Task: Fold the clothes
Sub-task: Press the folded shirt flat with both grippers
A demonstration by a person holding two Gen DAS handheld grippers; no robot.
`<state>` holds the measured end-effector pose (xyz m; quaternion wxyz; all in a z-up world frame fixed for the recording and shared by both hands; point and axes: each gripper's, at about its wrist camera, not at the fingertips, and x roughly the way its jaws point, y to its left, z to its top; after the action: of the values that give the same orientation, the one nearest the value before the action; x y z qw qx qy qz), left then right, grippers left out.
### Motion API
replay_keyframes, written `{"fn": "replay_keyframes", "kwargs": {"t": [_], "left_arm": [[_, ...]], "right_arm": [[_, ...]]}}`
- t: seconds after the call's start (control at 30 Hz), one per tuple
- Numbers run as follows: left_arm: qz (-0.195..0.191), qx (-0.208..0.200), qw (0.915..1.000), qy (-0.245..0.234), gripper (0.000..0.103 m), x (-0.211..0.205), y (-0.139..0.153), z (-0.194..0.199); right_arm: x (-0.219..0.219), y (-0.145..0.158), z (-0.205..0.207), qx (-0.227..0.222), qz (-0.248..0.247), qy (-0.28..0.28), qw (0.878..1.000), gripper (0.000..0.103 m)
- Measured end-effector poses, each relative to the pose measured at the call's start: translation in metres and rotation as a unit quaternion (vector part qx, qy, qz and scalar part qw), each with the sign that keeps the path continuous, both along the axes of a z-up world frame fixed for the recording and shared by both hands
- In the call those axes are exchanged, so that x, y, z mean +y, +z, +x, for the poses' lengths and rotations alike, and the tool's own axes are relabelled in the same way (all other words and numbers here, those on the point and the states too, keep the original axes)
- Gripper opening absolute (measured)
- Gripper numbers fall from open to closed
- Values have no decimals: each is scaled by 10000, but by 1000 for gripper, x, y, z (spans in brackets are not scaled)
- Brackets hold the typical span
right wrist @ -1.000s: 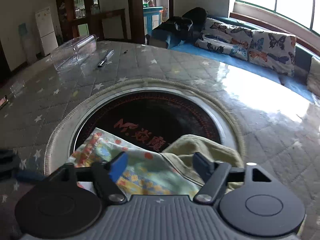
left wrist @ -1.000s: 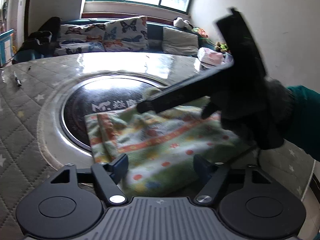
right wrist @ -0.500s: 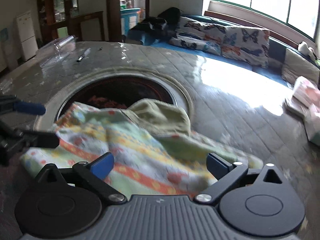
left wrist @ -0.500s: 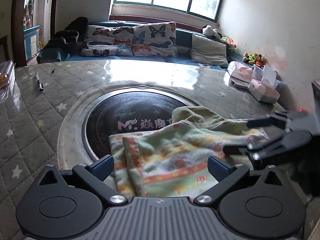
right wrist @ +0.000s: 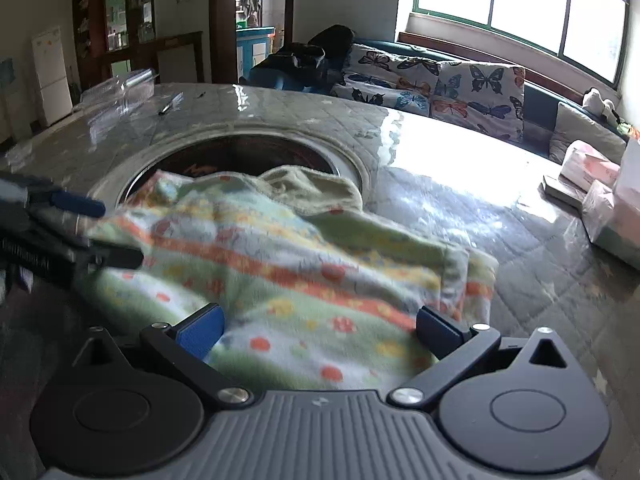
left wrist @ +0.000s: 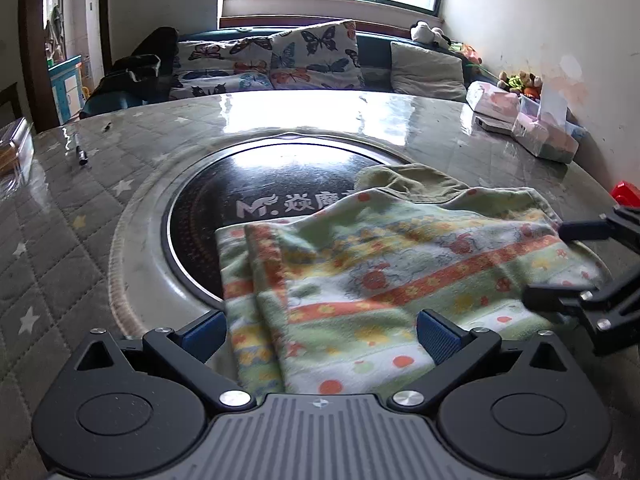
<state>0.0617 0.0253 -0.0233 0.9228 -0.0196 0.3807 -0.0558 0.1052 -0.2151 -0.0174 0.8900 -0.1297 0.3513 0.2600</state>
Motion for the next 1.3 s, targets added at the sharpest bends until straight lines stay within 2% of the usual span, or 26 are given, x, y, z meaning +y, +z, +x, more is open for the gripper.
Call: {"fn": "replay_keyframes", "kwargs": {"t": [0.27, 0.4, 0.53, 0.63, 0.73, 0.87, 1.3], "left_arm": [[168, -150, 9997, 21, 103, 3, 2, -9], [297, -201, 9993, 46, 103, 1, 12, -12], [290, -365, 9989, -85, 103, -12, 25, -12], [234, -420, 9986, -217, 103, -29, 27, -6], [239, -376, 9984, -352, 103, -44, 23, -1], [469, -263, 9973, -510, 103, -56, 10, -2], [553, -237, 9959, -681, 103, -47, -3, -18]], "right_arm": [[-16, -5, -23, -91, -136, -39, 9999, 103], [-23, 6, -26, -192, -71, -163, 9997, 103], [-24, 20, -23, -449, 67, -277, 9986, 103], [-22, 19, -13, -478, 152, -435, 9978, 103], [-19, 12, -3, -383, 183, -540, 9976, 103], [-21, -1, -4, -260, 76, -555, 9981, 103], [-53, -6, -14, -137, 226, -749, 9968, 103]]}}
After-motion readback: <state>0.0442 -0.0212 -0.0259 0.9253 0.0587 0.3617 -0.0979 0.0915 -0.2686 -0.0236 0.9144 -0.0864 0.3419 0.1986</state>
